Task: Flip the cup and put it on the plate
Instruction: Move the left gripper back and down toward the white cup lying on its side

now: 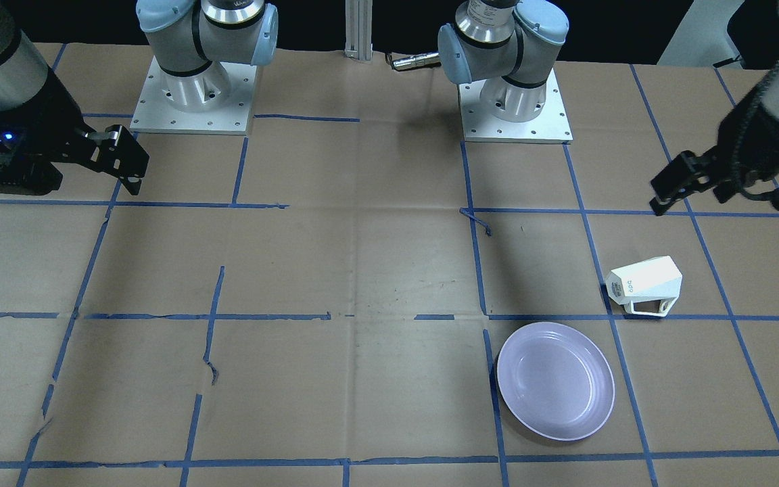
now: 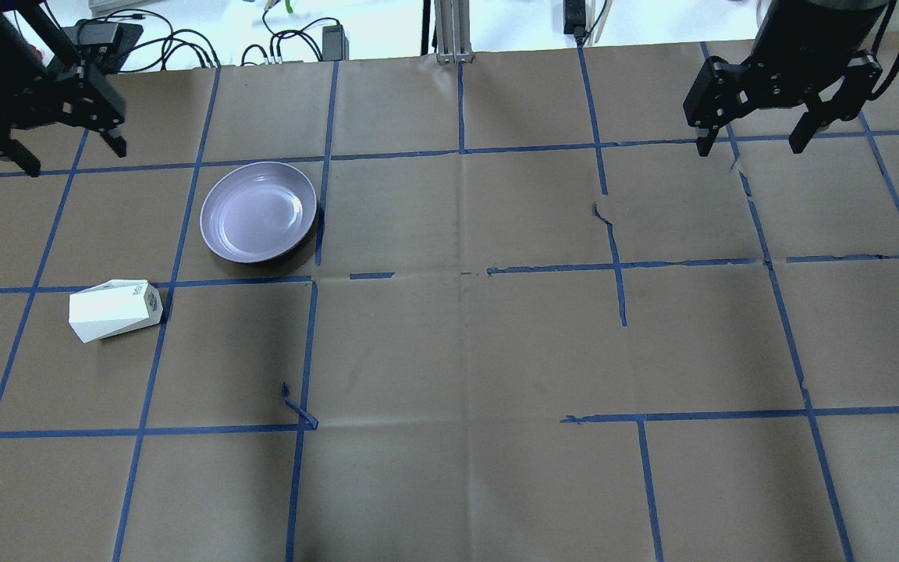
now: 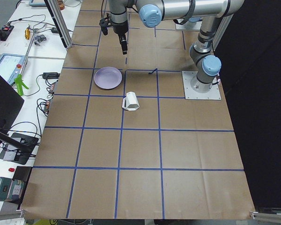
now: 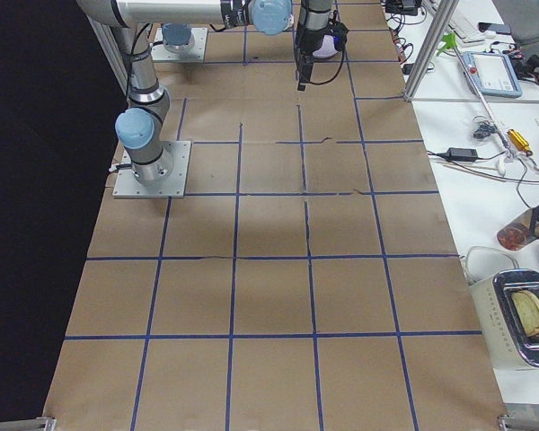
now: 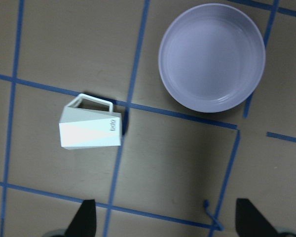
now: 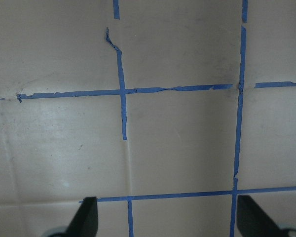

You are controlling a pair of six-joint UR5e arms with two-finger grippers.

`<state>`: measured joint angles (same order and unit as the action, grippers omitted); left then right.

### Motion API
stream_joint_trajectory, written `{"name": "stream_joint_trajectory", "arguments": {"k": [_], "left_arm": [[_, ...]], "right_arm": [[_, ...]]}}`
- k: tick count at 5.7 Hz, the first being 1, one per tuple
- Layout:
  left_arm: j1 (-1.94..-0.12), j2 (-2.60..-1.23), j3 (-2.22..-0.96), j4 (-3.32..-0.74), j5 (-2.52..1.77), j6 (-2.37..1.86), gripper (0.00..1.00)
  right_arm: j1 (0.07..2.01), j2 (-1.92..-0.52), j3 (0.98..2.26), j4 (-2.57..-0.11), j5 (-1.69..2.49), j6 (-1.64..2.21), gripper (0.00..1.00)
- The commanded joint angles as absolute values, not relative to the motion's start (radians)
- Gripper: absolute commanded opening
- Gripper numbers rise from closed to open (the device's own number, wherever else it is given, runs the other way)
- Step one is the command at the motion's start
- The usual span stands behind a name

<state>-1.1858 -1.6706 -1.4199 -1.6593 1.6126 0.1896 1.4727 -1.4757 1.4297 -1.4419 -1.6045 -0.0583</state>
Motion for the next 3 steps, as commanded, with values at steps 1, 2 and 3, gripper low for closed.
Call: {"name": "stream_joint_trajectory", "arguments": {"k": [1,2,3], "left_arm": [[-0.905,-1.690,-1.419,-1.654,1.640,0.547,0.99],[-0.837,-1.704,-1.422,-1.654,1.631,0.630,0.99],[-0.824,-1.709,-1.433,-1.661,1.597,0.667,0.99]], "right_arm": [[1.473,-1.476,1.430,-1.442,-1.605,-0.058,1.00],[1.473,-1.476,1.430,-1.442,-1.605,-0.058,1.00],[1.473,-1.476,1.430,-1.442,-1.605,-0.058,1.00]]}}
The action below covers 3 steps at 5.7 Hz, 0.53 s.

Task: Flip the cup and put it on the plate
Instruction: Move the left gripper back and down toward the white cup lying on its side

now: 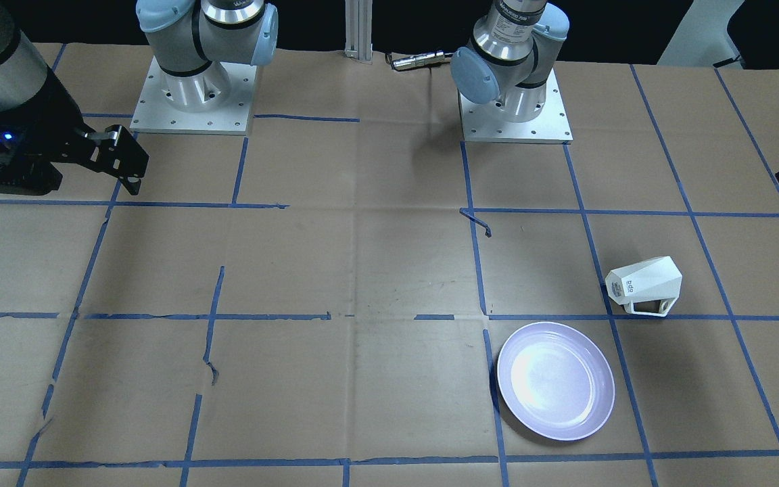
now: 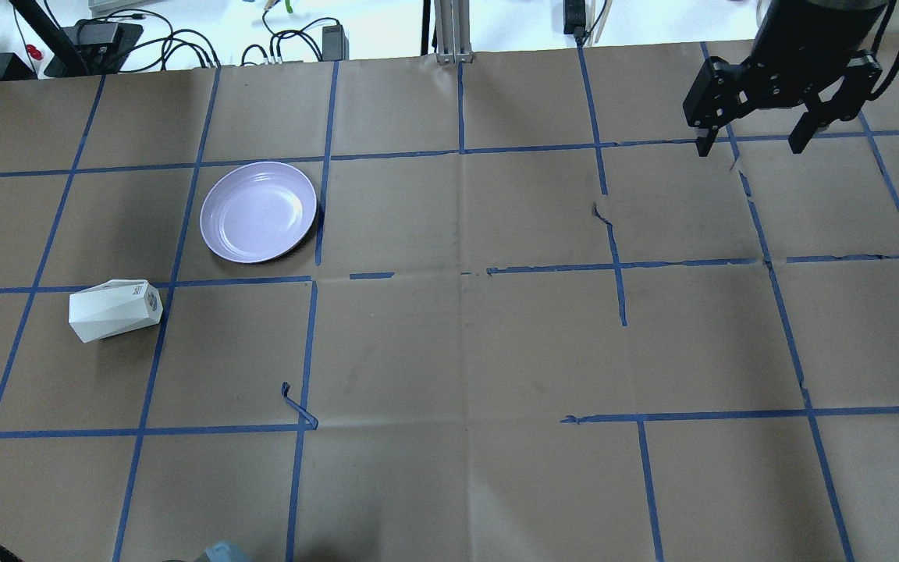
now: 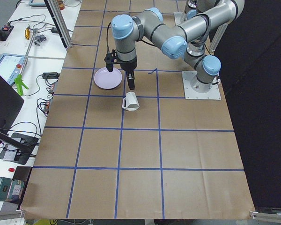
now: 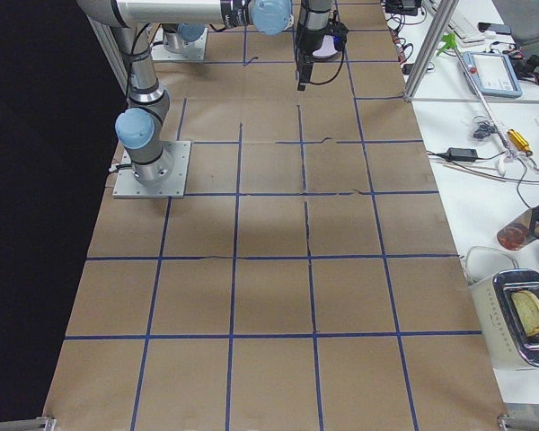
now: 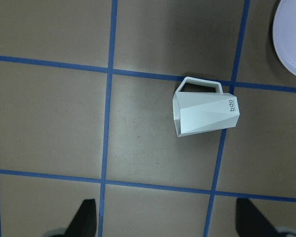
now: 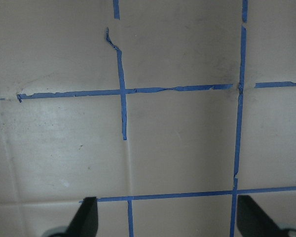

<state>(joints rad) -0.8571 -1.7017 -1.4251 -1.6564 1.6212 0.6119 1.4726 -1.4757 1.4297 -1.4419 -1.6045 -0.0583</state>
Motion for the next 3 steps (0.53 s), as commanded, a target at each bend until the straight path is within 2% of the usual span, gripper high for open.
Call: {"name": "stream_joint_trajectory", "arguments": {"k": [1,3], "left_arm": [[-0.777,-1.748,-1.449,-1.678,1.478,0.775,0.99],[-0.614,-1.938,-1.427,-1.742,1.228,0.912,0.99]], "right_arm": [[1.473,-1.476,1.430,-1.442,-1.605,-0.058,1.00],[1.473,-1.476,1.430,-1.442,-1.605,-0.058,1.00]]}}
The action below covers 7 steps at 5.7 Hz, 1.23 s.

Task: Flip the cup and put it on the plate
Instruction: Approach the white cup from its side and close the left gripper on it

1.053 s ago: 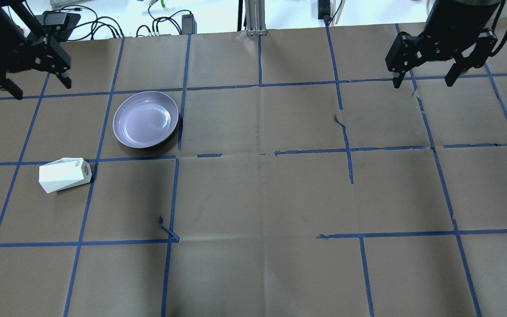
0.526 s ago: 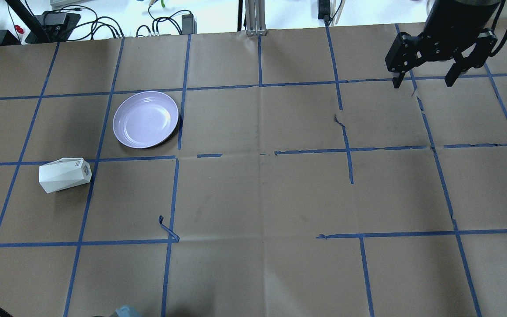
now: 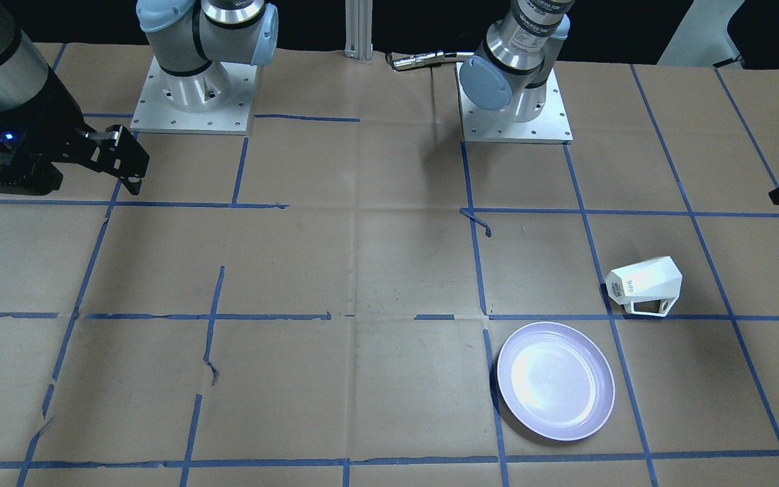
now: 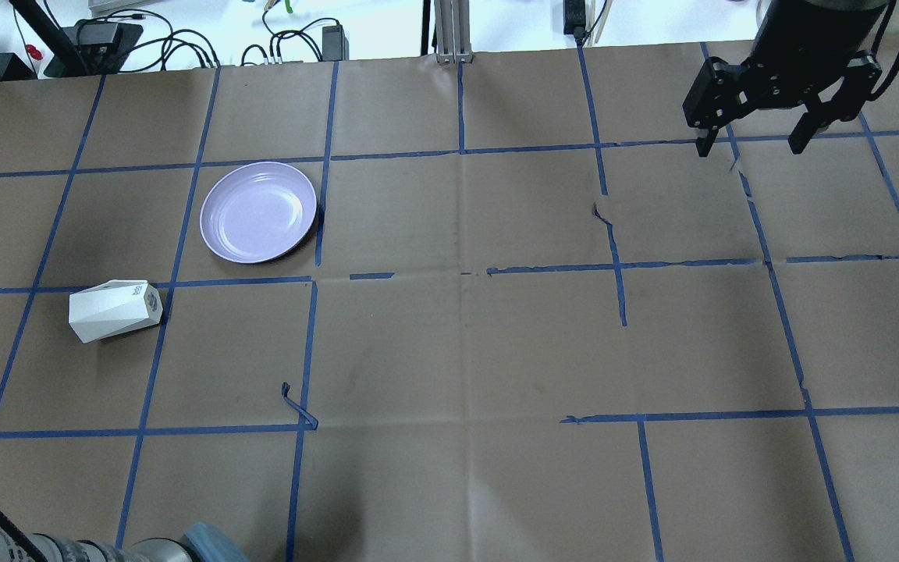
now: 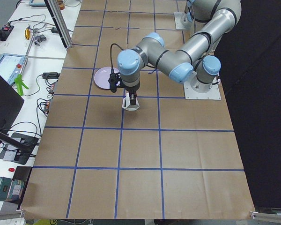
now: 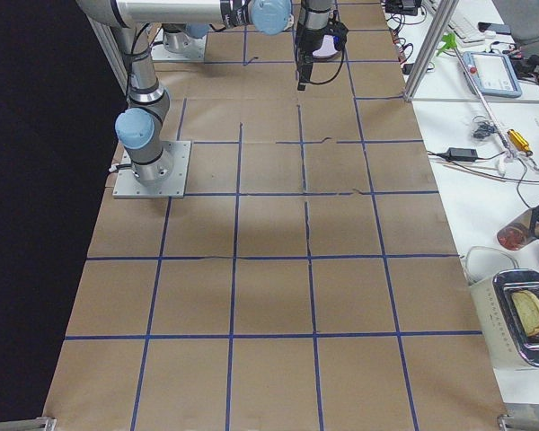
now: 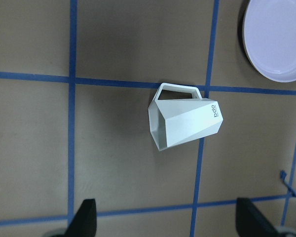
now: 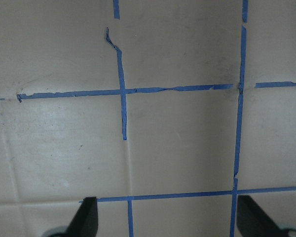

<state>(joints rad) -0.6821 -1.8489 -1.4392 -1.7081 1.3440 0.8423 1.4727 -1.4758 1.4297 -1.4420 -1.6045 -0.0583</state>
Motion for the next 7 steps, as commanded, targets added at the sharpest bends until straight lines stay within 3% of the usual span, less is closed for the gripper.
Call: {"name": "stream_joint_trajectory", "arguments": {"k": [1,5,7], "left_arm": [[-0.563,-2.047,-1.422,-1.817,1.081,1.013,0.99],[-0.541,-2.276,-1.451,-2.210,0.793,1.286,0.98],[-0.543,-2.344,-1.454,-2.238,0.787,1.363,0.98]], "right_arm": [[1.473,-1.476,1.430,-1.442,-1.605,-0.058,1.00],[1.473,-1.476,1.430,-1.442,-1.605,-0.058,1.00],[1.473,-1.476,1.430,-1.442,-1.605,-0.058,1.00]]}}
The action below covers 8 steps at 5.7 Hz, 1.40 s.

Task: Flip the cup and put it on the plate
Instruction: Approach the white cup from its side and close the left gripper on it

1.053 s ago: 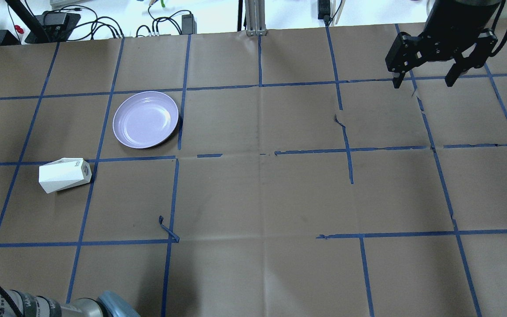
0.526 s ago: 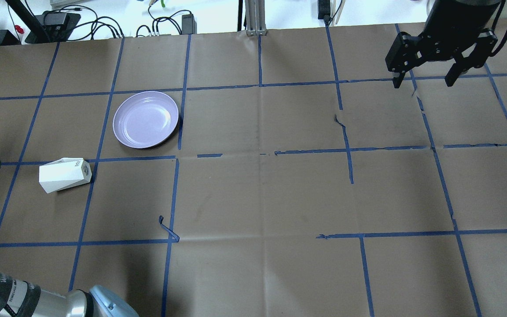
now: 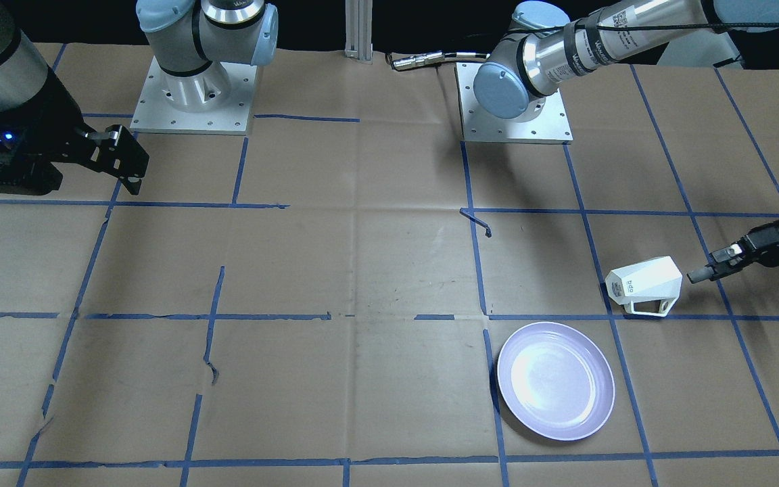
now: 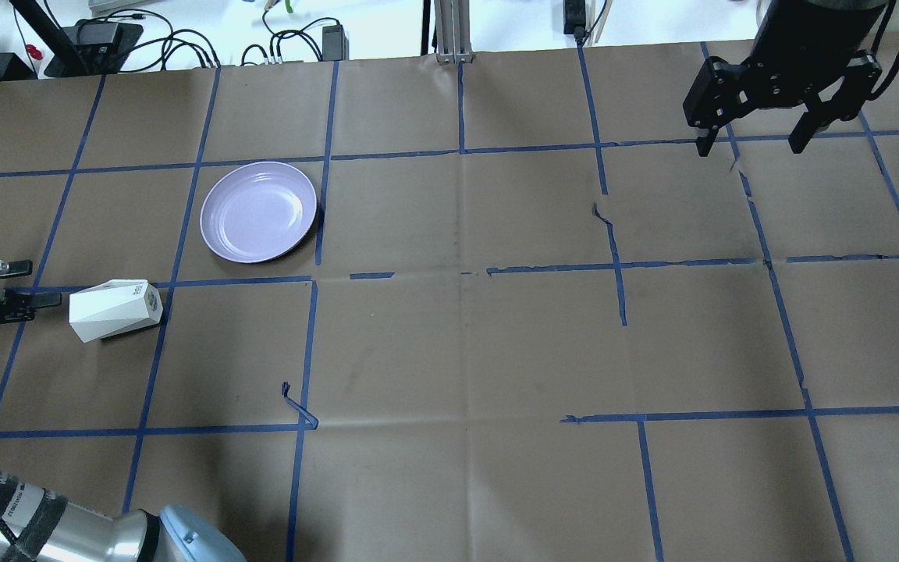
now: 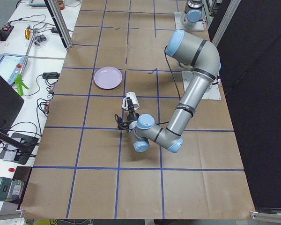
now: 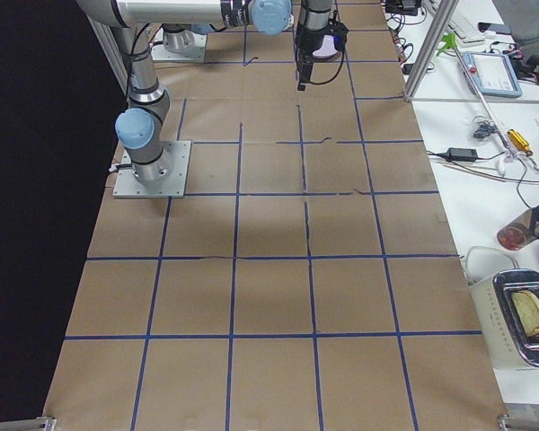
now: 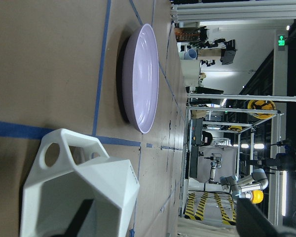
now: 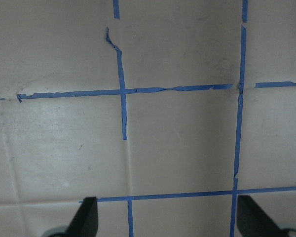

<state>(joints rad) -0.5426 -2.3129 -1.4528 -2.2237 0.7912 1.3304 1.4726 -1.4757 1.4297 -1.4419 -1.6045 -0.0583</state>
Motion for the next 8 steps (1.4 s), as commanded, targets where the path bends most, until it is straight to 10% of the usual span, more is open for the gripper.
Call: {"name": "stream_joint_trajectory", "arguments": {"k": [1,3,4,6,8], "left_arm": [[-0.551,-2.352,-1.471,-2.252,0.788,1.383,0.98],[-0.557,-2.353,-1.512,-2.247,0.787,1.437,0.96],[-0.557,-2.353,-1.514,-2.246,0.787,1.465,0.78],[-0.557,-2.355,-1.513,-2.241,0.795,1.468,0.02],[-0.557,-2.349,-1.505,-2.246,0.787,1.467,0.00]], "right_arm": [[1.473,-1.476,1.430,-1.442,-1.605,-0.058,1.00],[1.473,-1.476,1.430,-1.442,-1.605,-0.058,1.00],[1.473,-1.476,1.430,-1.442,-1.605,-0.058,1.00],[1.473,-1.476,1.430,-1.442,-1.605,-0.058,1.00],[1.473,-1.476,1.430,-1.442,-1.605,-0.058,1.00]]}}
